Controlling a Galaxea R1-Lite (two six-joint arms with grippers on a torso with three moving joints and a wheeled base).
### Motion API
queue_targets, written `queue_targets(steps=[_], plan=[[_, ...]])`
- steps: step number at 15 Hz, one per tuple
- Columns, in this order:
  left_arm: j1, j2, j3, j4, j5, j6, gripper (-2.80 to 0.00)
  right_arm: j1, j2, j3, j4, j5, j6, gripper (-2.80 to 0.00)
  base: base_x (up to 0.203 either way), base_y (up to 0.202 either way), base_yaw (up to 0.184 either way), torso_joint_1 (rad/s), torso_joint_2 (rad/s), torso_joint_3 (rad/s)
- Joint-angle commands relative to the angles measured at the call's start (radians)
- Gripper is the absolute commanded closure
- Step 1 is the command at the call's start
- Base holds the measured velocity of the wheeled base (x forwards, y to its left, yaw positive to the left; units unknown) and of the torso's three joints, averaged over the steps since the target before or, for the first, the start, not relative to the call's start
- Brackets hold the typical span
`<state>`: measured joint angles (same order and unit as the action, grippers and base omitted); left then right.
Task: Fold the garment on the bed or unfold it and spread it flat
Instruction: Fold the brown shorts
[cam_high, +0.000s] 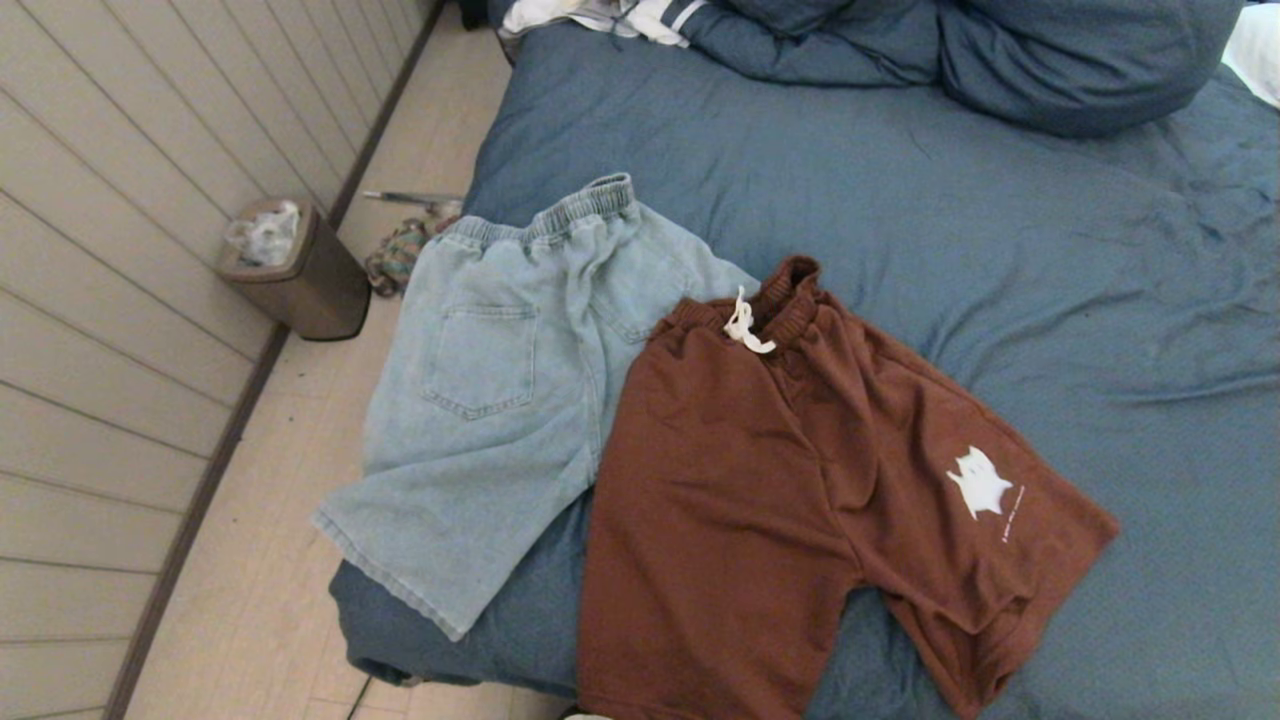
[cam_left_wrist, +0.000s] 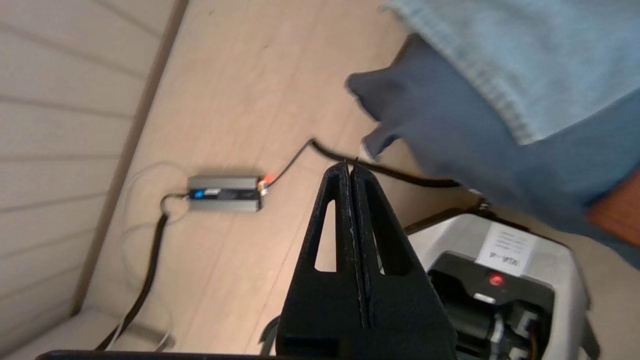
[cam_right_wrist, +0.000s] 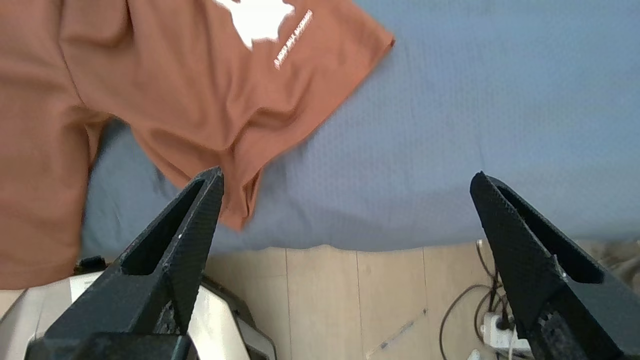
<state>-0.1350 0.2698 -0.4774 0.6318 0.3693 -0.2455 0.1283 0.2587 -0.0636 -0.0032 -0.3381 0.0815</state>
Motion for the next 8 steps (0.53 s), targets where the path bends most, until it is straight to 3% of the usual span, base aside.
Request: queue_targets(steps=[1,2,3,5,8], plan=[[0.023,0.005,0.012,0.019,0.096,-0.005,0.00,0.001,0.004,0.017,-0.034,0.000,0.013,-2.80,0.000,0.000,0.000,0.000,0.00,0.000],[0.024,0.005,0.026,0.007,0.118,0.002,0.00,0.001,0.004,0.028,-0.065,0.014,0.010,-2.80,0.000,0.000,0.000,0.000,0.00,0.000],[0.024,0.006,0.059,-0.050,0.083,0.024,0.00,0.001,0.005,0.036,-0.088,0.057,0.006,-2.80,0.000,0.000,0.000,0.000,0.00,0.000],[0.033,0.004,0.169,-0.204,0.040,0.142,0.00,0.001,0.004,0.046,-0.107,0.095,0.001,-2.80,0.000,0.000,0.000,0.000,0.00,0.000],[0.171,-0.048,0.256,-0.274,0.081,0.202,0.00,0.000,0.004,0.045,-0.109,0.055,0.011,-2.80,0.000,0.000,0.000,0.000,0.00,0.000]])
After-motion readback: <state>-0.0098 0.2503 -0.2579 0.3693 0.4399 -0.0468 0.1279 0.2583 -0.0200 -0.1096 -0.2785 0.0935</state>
